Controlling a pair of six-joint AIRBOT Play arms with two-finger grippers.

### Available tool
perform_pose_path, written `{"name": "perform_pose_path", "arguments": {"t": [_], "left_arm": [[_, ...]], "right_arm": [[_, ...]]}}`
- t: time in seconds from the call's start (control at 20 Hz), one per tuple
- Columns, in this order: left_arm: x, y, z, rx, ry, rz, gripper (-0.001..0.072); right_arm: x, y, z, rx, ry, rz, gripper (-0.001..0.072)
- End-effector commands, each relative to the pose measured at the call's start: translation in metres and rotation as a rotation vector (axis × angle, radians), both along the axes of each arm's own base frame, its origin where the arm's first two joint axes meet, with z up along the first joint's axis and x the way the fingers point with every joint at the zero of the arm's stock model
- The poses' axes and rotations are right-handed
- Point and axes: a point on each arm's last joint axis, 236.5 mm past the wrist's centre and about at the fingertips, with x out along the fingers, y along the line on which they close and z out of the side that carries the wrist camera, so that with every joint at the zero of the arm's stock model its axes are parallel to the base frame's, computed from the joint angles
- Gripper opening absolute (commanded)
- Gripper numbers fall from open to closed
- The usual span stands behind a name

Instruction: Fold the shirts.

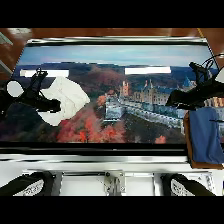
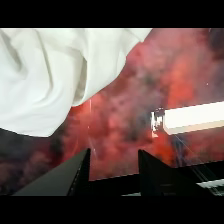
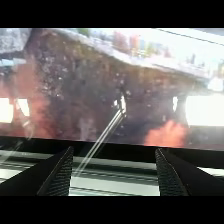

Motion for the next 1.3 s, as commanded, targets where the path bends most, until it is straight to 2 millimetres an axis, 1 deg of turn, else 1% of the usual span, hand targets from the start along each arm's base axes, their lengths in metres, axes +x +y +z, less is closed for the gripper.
{"name": "perform_pose_path", "arguments": {"t": [0.0,0.85,0.9,1.0,1.1,1.25], "left_arm": [[0.0,0.0,0.0,0.001,0.001,0.0,0.0353],[0.0,0.0,-0.001,0.0,0.002,0.0,0.0354],[0.0,0.0,-0.001,0.0,0.001,0.0,0.0354],[0.003,0.0,0.0,-0.001,-0.011,0.003,0.0354],[0.007,0.0,0.001,-0.002,-0.026,0.005,0.0354],[0.006,0.0,-0.003,-0.008,-0.008,0.027,0.0353]], "right_arm": [[0.0,0.0,0.0,0.0,-0.001,0.0,0.0624],[0.001,0.0,0.0,0.0,-0.003,-0.001,0.0624],[0.003,0.0,0.001,0.0,-0.013,-0.004,0.0624],[0.019,0.004,0.006,0.023,-0.079,-0.022,0.0623],[0.022,0.01,0.008,0.05,-0.093,-0.022,0.0624],[0.022,0.007,0.007,0.038,-0.091,-0.027,0.0623]]}}
